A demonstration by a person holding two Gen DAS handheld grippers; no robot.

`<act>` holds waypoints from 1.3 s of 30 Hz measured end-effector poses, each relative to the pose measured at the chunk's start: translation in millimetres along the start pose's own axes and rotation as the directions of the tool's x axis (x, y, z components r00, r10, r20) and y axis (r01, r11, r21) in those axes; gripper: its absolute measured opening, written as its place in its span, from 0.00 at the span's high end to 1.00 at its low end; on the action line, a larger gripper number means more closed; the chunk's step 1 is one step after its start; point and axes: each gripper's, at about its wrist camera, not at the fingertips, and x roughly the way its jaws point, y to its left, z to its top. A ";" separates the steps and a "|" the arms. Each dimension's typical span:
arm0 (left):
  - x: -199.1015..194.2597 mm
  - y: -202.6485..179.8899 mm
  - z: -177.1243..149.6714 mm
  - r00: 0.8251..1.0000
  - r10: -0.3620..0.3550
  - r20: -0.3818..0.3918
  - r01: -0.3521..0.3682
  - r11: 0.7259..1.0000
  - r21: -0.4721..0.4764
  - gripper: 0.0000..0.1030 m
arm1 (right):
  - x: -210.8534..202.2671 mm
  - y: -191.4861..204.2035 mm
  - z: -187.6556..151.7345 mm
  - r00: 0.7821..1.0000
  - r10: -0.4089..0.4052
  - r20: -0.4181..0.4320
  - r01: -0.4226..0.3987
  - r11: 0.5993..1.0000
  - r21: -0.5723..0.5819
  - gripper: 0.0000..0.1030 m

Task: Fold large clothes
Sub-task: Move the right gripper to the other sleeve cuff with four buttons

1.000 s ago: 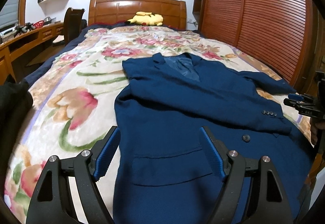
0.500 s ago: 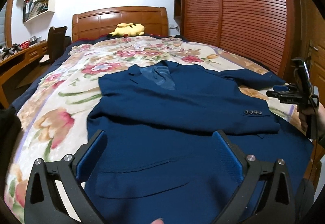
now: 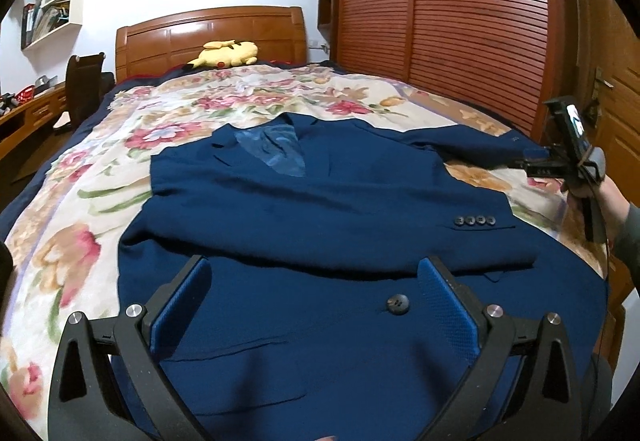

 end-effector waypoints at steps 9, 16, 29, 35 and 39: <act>16.1 -12.2 5.0 0.999 -0.023 -0.026 0.023 1.000 0.005 0.00 | 36.4 -45.9 15.3 0.994 -0.109 -0.025 0.110 0.993 0.037 0.35; 28.6 -21.1 4.2 0.998 -0.034 -0.058 0.035 0.999 0.026 0.00 | 66.4 -62.6 32.0 0.983 -0.166 -0.079 0.169 0.985 0.032 0.34; 32.8 -18.6 4.9 0.996 -0.046 -0.077 0.047 0.999 0.011 0.00 | 101.5 -73.2 19.7 0.969 -0.145 -0.199 0.155 0.987 0.038 0.29; 31.8 -17.9 4.7 0.996 -0.044 -0.073 0.045 0.999 0.008 0.00 | 99.9 -73.9 18.7 0.970 -0.101 -0.219 0.109 0.994 0.025 0.29; 30.2 -17.0 5.5 0.997 -0.039 -0.065 0.039 0.999 0.007 0.00 | 107.7 -80.5 19.3 0.968 -0.101 -0.228 0.108 0.994 0.018 0.29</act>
